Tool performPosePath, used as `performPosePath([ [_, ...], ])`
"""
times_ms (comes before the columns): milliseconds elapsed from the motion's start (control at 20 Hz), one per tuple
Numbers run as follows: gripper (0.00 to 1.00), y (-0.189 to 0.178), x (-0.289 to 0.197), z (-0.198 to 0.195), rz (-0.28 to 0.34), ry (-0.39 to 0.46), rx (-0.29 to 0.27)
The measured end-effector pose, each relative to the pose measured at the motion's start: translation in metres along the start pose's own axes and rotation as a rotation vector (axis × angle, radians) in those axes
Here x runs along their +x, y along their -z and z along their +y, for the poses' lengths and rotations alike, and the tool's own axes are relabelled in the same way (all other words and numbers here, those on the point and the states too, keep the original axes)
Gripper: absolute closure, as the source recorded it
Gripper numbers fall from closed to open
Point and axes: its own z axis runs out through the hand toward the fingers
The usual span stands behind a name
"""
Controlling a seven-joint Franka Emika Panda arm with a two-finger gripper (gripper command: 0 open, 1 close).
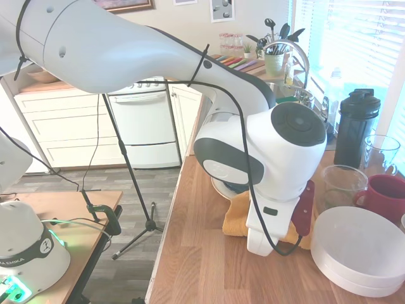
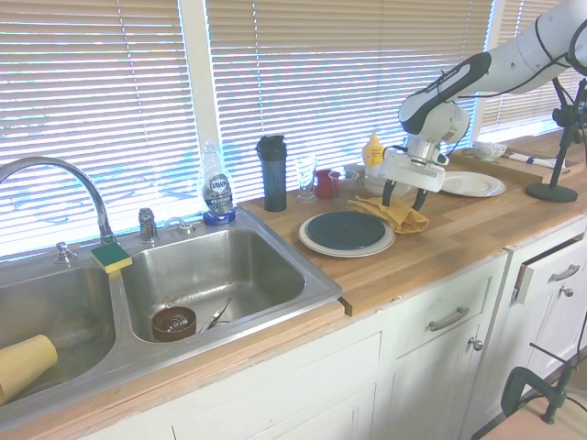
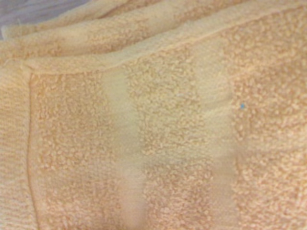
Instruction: Wipe the blue plate in clockwise motion
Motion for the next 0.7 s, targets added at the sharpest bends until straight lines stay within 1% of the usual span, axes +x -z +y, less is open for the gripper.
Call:
performPosePath([
  [700, 1.0, -0.0024, -0.0058, -0.0044, 0.008, 0.024, -0.003],
])
